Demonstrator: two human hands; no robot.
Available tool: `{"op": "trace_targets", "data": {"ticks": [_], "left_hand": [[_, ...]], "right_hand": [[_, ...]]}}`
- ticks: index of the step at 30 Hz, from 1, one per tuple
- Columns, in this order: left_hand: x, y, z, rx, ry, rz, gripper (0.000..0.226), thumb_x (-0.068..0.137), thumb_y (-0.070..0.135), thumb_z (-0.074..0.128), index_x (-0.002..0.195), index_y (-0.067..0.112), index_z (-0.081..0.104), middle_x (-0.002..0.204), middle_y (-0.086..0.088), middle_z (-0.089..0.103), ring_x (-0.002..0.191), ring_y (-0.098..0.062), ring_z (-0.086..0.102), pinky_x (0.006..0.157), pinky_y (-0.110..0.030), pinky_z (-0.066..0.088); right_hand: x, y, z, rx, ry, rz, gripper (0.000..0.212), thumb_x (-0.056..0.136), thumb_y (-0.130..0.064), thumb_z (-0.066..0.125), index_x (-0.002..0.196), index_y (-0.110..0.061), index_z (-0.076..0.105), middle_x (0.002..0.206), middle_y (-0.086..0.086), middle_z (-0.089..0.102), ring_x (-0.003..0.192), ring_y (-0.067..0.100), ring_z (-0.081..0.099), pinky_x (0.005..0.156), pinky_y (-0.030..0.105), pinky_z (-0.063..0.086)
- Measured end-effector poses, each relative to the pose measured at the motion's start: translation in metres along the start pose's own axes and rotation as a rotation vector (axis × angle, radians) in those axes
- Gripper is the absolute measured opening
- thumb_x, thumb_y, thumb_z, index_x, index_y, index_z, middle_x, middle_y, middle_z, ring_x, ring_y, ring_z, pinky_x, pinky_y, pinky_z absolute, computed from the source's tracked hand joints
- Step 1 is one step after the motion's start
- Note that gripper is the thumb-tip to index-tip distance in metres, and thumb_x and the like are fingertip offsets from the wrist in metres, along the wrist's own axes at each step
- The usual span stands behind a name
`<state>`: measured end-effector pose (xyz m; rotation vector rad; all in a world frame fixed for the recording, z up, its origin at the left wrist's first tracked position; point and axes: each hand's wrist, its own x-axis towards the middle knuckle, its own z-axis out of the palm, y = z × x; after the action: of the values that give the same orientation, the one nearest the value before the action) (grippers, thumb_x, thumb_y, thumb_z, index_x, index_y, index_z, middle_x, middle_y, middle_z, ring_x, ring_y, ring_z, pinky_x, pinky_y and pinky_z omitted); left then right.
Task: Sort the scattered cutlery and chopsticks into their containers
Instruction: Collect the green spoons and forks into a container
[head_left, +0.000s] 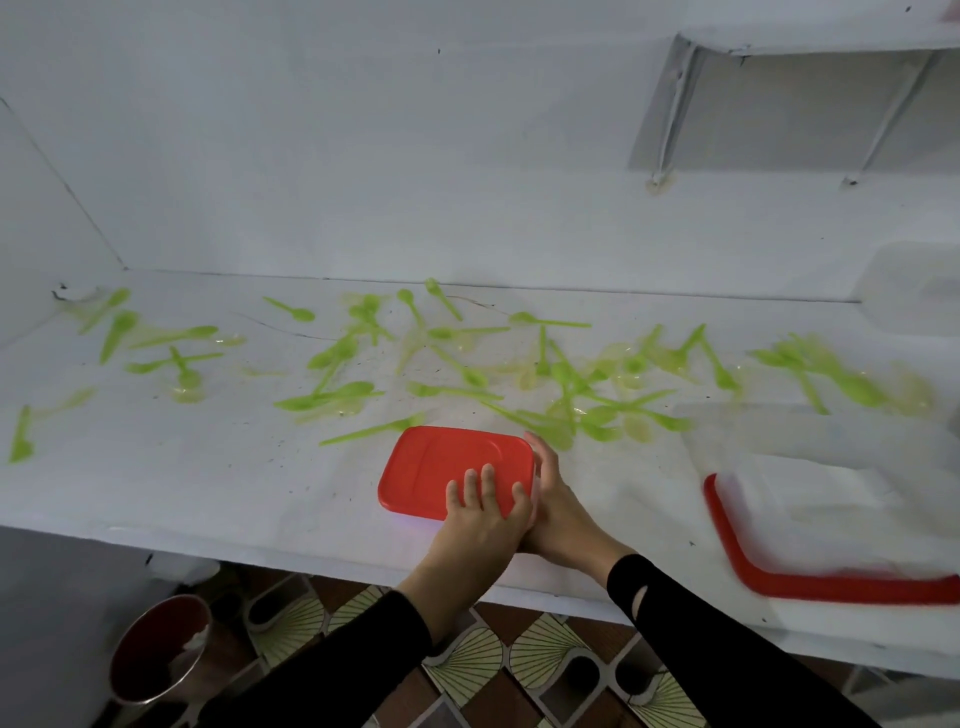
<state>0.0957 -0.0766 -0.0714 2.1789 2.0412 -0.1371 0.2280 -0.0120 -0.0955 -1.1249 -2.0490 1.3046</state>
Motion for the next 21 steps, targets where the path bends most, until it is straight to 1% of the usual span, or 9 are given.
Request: {"op": "trace_targets", "data": {"ticks": [3, 6, 8, 10, 11, 13, 14, 16, 21], "left_hand": [[0.003, 0.002, 0.004, -0.013, 0.026, -0.023, 0.037, 0.083, 0.021, 0.033, 0.114, 0.004, 0.044, 0.099, -0.039, 0.065, 0.085, -0.053, 0.067, 0.061, -0.062, 0.055], [0.004, 0.002, 0.002, 0.045, -0.013, 0.018, 0.037, 0.082, 0.021, 0.032, 0.112, 0.003, 0.045, 0.095, -0.04, 0.065, 0.08, -0.054, 0.067, 0.056, -0.061, 0.054], [0.008, 0.001, 0.002, 0.043, -0.061, 0.022, 0.042, 0.08, 0.022, 0.032, 0.108, 0.001, 0.056, 0.092, -0.041, 0.065, 0.075, -0.054, 0.067, 0.052, -0.061, 0.053], [0.006, 0.003, -0.006, 0.084, -0.084, 0.046, 0.046, 0.081, 0.021, 0.033, 0.101, 0.0, 0.069, 0.093, -0.044, 0.062, 0.075, -0.056, 0.066, 0.051, -0.062, 0.052], [0.001, 0.006, -0.014, 0.153, -0.088, 0.065, 0.046, 0.086, 0.019, 0.033, 0.108, -0.001, 0.068, 0.1, -0.048, 0.058, 0.083, -0.06, 0.063, 0.058, -0.065, 0.053], [-0.003, 0.011, -0.022, 0.206, -0.009, 0.094, 0.045, 0.103, 0.016, 0.027, 0.141, -0.003, 0.039, 0.131, -0.054, 0.033, 0.117, -0.067, 0.044, 0.091, -0.07, 0.042], [-0.002, 0.009, -0.019, 0.251, -0.031, 0.101, 0.047, 0.107, 0.018, 0.023, 0.15, 0.0, 0.018, 0.141, -0.052, 0.019, 0.129, -0.065, 0.03, 0.103, -0.068, 0.032], [-0.006, 0.011, -0.029, 0.305, -0.127, 0.113, 0.051, 0.109, 0.019, 0.019, 0.153, 0.006, -0.001, 0.147, -0.049, 0.008, 0.136, -0.063, 0.018, 0.109, -0.066, 0.024], [-0.007, 0.014, -0.036, 0.367, -0.168, 0.173, 0.052, 0.108, 0.014, 0.018, 0.153, 0.01, -0.006, 0.145, -0.051, 0.005, 0.135, -0.065, 0.018, 0.109, -0.066, 0.026]], "right_hand": [[-0.001, 0.0, 0.002, 0.015, 0.014, -0.02, 0.134, 0.052, -0.045, 0.088, 0.144, -0.056, -0.008, 0.149, -0.007, 0.039, 0.124, 0.006, 0.054, 0.102, 0.033, 0.05], [-0.002, 0.002, 0.004, 0.004, 0.026, -0.016, 0.132, 0.055, -0.042, 0.089, 0.14, -0.063, -0.01, 0.145, -0.01, 0.042, 0.121, 0.005, 0.057, 0.099, 0.033, 0.051], [-0.002, 0.004, 0.005, -0.013, 0.041, -0.007, 0.132, 0.057, -0.04, 0.089, 0.144, -0.058, -0.009, 0.142, -0.008, 0.046, 0.117, 0.008, 0.06, 0.097, 0.035, 0.053], [-0.002, 0.006, 0.005, -0.007, 0.032, 0.004, 0.132, 0.058, -0.039, 0.089, 0.148, -0.052, -0.007, 0.141, -0.018, 0.044, 0.117, 0.007, 0.059, 0.098, 0.034, 0.052], [-0.001, 0.007, 0.005, -0.006, 0.019, 0.007, 0.132, 0.058, -0.04, 0.088, 0.15, -0.047, -0.006, 0.14, -0.029, 0.039, 0.119, 0.003, 0.056, 0.1, 0.031, 0.05], [0.0, 0.009, 0.005, -0.008, 0.0, 0.004, 0.134, 0.057, -0.04, 0.088, 0.154, -0.038, -0.006, 0.135, -0.044, 0.032, 0.121, -0.005, 0.052, 0.102, 0.024, 0.047], [0.0, 0.01, 0.004, -0.004, -0.003, 0.007, 0.136, 0.057, -0.04, 0.089, 0.153, -0.038, -0.008, 0.136, -0.04, 0.034, 0.121, -0.006, 0.052, 0.1, 0.021, 0.046], [0.001, 0.009, 0.004, 0.004, -0.007, 0.007, 0.137, 0.059, -0.036, 0.09, 0.152, -0.039, -0.011, 0.139, -0.031, 0.036, 0.119, -0.008, 0.053, 0.096, 0.016, 0.046], [0.0, 0.012, 0.005, 0.042, 0.008, 0.0, 0.131, 0.062, -0.024, 0.09, 0.15, -0.044, -0.005, 0.143, -0.021, 0.038, 0.122, -0.003, 0.053, 0.099, 0.024, 0.048]]}}
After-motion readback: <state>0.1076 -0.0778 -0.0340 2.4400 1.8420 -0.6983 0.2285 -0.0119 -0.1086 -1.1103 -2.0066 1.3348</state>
